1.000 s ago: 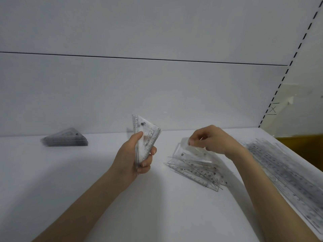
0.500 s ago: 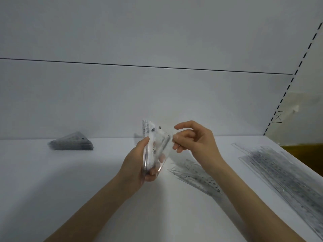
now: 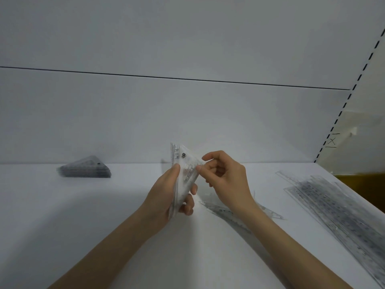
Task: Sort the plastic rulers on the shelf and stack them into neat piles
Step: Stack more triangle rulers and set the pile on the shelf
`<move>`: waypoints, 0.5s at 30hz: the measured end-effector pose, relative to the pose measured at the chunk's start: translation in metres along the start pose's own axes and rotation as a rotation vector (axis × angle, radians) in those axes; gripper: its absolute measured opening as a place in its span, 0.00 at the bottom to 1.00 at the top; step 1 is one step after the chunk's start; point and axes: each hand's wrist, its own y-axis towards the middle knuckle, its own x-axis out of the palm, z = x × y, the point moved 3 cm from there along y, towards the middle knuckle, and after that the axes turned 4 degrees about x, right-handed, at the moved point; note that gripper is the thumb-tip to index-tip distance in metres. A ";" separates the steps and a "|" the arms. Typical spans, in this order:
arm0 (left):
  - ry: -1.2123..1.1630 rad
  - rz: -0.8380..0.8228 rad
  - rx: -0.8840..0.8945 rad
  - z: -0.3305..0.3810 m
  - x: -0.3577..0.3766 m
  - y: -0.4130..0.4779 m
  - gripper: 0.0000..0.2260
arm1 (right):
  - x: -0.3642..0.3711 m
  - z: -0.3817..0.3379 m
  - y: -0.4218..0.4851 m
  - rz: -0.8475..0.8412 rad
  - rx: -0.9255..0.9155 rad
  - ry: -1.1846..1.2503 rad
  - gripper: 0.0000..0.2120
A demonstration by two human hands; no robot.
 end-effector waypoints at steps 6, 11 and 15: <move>-0.068 0.029 -0.032 0.003 0.000 0.000 0.18 | -0.030 -0.004 0.016 -0.087 0.018 -0.175 0.03; -0.129 0.085 -0.028 0.004 -0.005 0.004 0.19 | -0.081 0.023 0.029 -0.284 0.198 -0.685 0.05; -0.106 0.089 -0.035 0.003 -0.006 0.005 0.18 | -0.069 0.036 0.024 -0.491 0.261 -0.760 0.21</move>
